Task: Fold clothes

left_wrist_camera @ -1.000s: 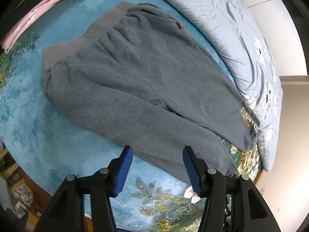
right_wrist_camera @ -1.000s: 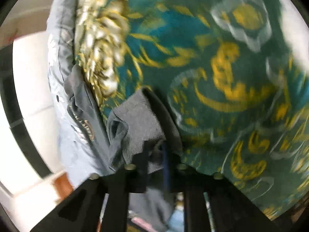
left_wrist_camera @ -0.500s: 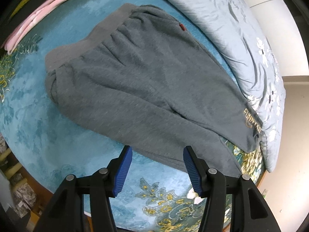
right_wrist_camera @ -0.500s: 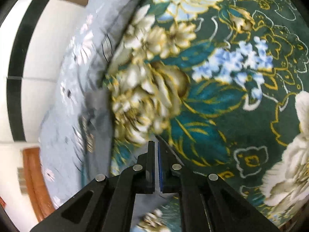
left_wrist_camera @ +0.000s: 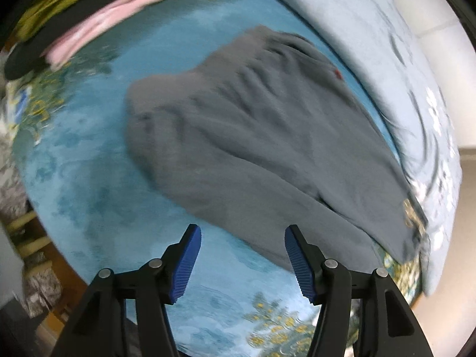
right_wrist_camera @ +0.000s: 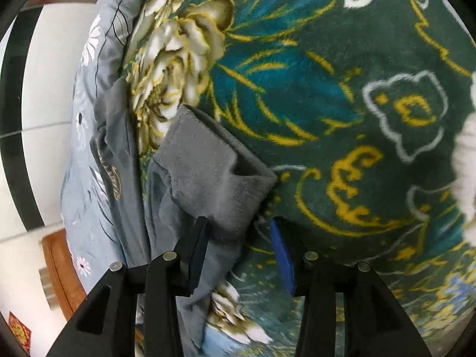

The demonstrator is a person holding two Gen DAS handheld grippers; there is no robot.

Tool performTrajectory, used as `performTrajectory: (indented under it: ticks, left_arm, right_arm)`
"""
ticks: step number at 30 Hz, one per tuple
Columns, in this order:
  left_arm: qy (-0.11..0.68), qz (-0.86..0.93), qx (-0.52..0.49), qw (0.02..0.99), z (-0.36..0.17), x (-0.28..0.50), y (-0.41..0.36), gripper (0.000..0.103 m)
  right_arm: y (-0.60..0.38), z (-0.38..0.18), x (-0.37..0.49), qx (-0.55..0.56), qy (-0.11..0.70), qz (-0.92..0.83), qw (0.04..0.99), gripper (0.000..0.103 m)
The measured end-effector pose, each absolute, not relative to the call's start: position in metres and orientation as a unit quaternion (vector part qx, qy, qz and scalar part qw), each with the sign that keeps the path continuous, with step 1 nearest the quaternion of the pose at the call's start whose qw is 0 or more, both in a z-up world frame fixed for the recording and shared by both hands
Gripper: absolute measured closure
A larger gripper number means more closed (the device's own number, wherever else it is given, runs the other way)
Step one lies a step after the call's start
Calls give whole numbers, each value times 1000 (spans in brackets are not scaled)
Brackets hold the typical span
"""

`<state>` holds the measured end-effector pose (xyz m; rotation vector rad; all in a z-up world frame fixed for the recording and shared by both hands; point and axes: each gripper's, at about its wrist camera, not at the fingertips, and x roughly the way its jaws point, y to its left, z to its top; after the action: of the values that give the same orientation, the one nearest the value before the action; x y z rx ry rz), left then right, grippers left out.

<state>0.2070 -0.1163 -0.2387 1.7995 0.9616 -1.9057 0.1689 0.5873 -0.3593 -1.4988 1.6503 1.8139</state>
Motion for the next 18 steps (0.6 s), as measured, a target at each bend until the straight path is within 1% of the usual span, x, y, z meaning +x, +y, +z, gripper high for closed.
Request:
performTrajectory:
  ticks: [2, 3, 4, 5, 7, 10, 12, 14, 18]
  left_arm:
    - [357, -664, 627, 195, -244, 218, -134, 40]
    - [365, -660, 624, 203, -246, 223, -141, 40]
    - [372, -657, 621, 210, -248, 229, -147, 40]
    - [379, -652, 618, 220, -251, 234, -154, 40]
    - [391, -643, 614, 237, -257, 244, -168, 40]
    - [413, -632, 604, 255, -265, 256, -188, 39]
    - [425, -630, 598, 255, -272, 258, -197, 38]
    - [427, -629, 599, 254, -280, 255, -202, 38]
    - [422, -631, 600, 252, -297, 244, -211, 38]
  right_arm:
    - [586, -360, 166, -511, 574, 625, 139, 65]
    - [586, -360, 164, -509, 577, 622, 142, 79]
    - [586, -359, 163, -508, 580, 620, 145, 90]
    - [585, -358, 161, -507, 582, 618, 147, 91]
    - [585, -341, 157, -504, 575, 628, 145, 98]
    - [605, -298, 162, -465, 549, 676, 158, 99]
    - [621, -295, 165, -487, 518, 677, 189, 99]
    - [626, -303, 165, -512, 511, 659, 204, 98]
    - [614, -299, 153, -533, 481, 671, 187, 98]
